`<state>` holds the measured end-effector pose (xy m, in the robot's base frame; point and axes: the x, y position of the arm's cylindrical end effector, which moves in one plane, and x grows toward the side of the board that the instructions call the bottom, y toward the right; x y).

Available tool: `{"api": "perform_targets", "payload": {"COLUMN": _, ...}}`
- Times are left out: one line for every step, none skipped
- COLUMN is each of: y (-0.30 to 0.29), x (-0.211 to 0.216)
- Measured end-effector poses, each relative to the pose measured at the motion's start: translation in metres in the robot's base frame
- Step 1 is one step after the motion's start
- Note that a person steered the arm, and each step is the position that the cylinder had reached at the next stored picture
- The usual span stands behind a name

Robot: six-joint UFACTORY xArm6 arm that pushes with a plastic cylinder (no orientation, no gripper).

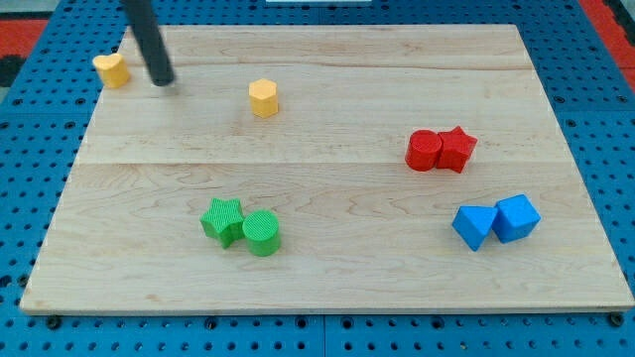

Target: Separate the red blocks

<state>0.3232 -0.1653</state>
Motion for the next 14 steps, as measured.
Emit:
{"api": "perform_targets", "payload": {"y": -0.067, "x": 0.032}}
{"api": "perform_targets", "payload": {"y": -0.137, "x": 0.048}}
{"api": "perform_targets", "payload": {"y": -0.139, "x": 0.044}}
{"api": "perform_targets", "payload": {"y": -0.134, "x": -0.037}}
{"api": "perform_targets", "payload": {"y": -0.136, "x": -0.051}}
{"api": "perform_targets", "payload": {"y": -0.119, "x": -0.059}}
{"api": "perform_targets", "payload": {"y": -0.06, "x": -0.072}}
{"api": "perform_targets", "payload": {"y": -0.053, "x": -0.07}}
{"api": "perform_targets", "payload": {"y": -0.053, "x": -0.061}}
{"api": "perform_targets", "payload": {"y": -0.053, "x": -0.061}}
{"api": "perform_targets", "payload": {"y": -0.049, "x": -0.036}}
{"api": "perform_targets", "payload": {"y": -0.02, "x": 0.037}}
{"api": "perform_targets", "payload": {"y": 0.04, "x": 0.108}}
{"api": "perform_targets", "payload": {"y": 0.159, "x": 0.126}}
